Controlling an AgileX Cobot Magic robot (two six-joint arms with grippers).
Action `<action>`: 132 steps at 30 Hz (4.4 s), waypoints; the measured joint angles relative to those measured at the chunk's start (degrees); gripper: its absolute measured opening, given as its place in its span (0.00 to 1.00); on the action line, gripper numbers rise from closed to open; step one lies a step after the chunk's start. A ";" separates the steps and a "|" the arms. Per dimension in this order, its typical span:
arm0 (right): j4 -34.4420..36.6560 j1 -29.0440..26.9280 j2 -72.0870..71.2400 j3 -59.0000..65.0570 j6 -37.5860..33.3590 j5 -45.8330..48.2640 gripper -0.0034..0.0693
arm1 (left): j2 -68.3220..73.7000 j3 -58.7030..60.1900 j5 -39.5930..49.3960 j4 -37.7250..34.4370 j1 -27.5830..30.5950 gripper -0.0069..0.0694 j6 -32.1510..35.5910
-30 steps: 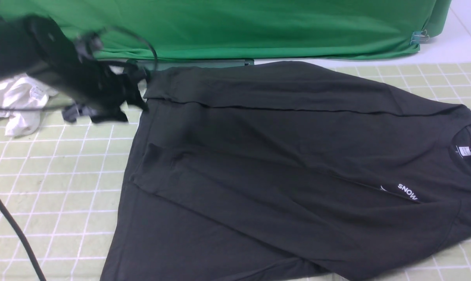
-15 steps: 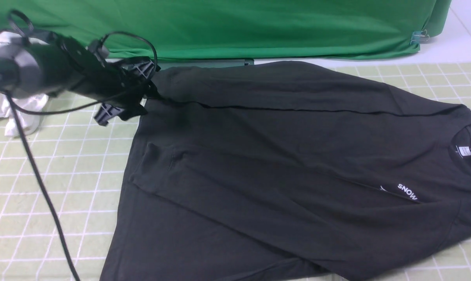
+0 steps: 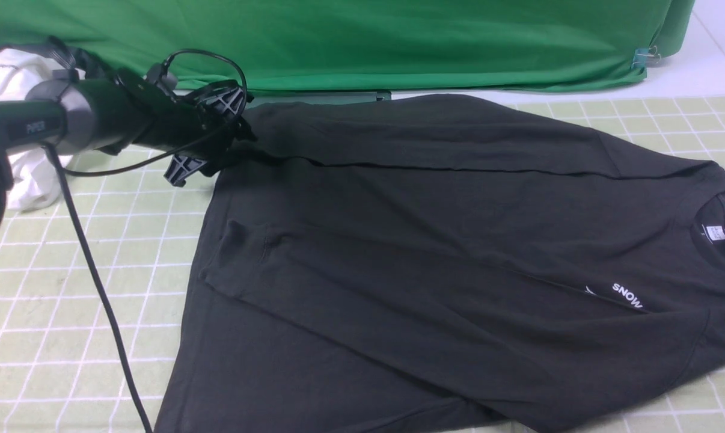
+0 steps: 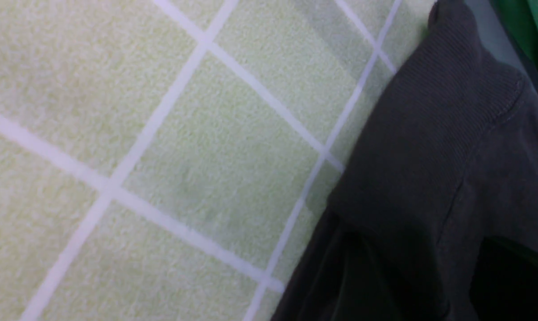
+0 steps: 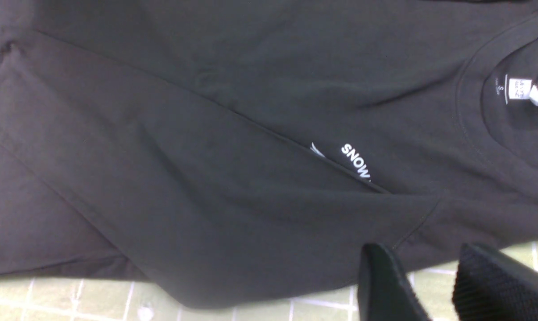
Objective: Fold a long-sleeved shirt over a green coffee tablecloth.
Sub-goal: 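Grab the top left corner of the dark shirt with the left gripper, then fold the left side of the dark shirt inward over its body with the left gripper, then grasp the near edge of the shirt at its hem and shoulder corners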
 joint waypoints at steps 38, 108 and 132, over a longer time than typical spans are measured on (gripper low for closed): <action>0.11 0.00 0.00 0.00 0.49 4.18 0.37 | -12.68 -13.95 29.01 0.02 1.43 0.13 0.14; -0.01 0.00 2.20 0.00 -2.39 4.89 0.38 | -45.92 59.97 24.66 25.15 -6.70 0.56 4.74; -12.42 33.81 26.02 11.17 -9.56 -8.06 0.68 | -48.56 54.07 32.54 24.31 -2.57 0.12 8.89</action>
